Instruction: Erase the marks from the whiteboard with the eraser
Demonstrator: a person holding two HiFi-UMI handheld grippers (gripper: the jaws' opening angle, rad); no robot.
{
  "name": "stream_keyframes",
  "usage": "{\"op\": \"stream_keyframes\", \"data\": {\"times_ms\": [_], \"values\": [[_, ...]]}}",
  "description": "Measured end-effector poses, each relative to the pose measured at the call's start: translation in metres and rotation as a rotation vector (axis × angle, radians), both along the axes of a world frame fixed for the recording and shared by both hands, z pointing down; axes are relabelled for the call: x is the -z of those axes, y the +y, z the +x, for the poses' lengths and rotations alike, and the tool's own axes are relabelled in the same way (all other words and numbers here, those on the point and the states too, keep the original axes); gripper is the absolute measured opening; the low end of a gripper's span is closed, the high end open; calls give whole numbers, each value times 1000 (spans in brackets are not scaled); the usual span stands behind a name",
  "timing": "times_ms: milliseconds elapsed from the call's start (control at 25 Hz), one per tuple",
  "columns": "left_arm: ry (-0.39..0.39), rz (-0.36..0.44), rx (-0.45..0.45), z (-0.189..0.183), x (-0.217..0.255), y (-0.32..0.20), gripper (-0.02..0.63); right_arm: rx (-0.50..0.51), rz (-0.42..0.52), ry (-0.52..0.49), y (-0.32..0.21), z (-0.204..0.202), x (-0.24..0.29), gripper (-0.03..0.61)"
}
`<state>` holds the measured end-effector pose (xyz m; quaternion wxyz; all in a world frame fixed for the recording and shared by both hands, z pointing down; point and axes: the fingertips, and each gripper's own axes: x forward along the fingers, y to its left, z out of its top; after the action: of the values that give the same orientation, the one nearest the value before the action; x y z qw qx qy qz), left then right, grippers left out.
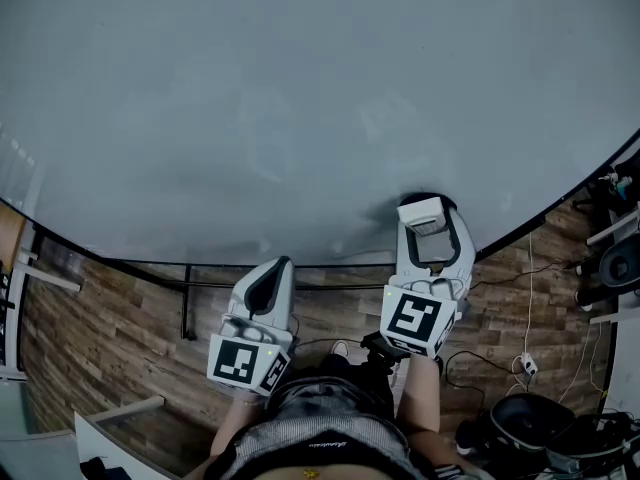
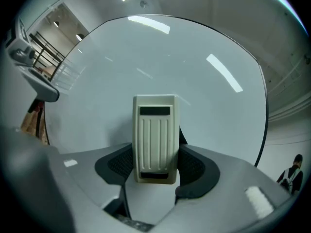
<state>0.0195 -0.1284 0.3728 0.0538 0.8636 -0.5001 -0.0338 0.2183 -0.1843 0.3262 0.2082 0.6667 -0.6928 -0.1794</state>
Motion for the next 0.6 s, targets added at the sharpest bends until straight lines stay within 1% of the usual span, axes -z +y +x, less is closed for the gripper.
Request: {"op": "stream_keyframes", "data": {"times_ms": [160,240,360,480,600], "values": [[-13,4,-15,-29,0,-9,5,-76,-1,10,-4,-5,0,258],[-20,5,-12,-45,-1,-12,5,-126,-14,46,-4,-9,0,258],[-11,-6,-33,-63,-5,-15,5,-184,-34,102,-4,-13,0,258],[0,-26,-54,-74,-13,-20,5,-212,-45,103,-6,-13,-1,258],[9,-43,-75,-81,-18,-21,5,-216,-58,97,-6,-15,-2,258]]}}
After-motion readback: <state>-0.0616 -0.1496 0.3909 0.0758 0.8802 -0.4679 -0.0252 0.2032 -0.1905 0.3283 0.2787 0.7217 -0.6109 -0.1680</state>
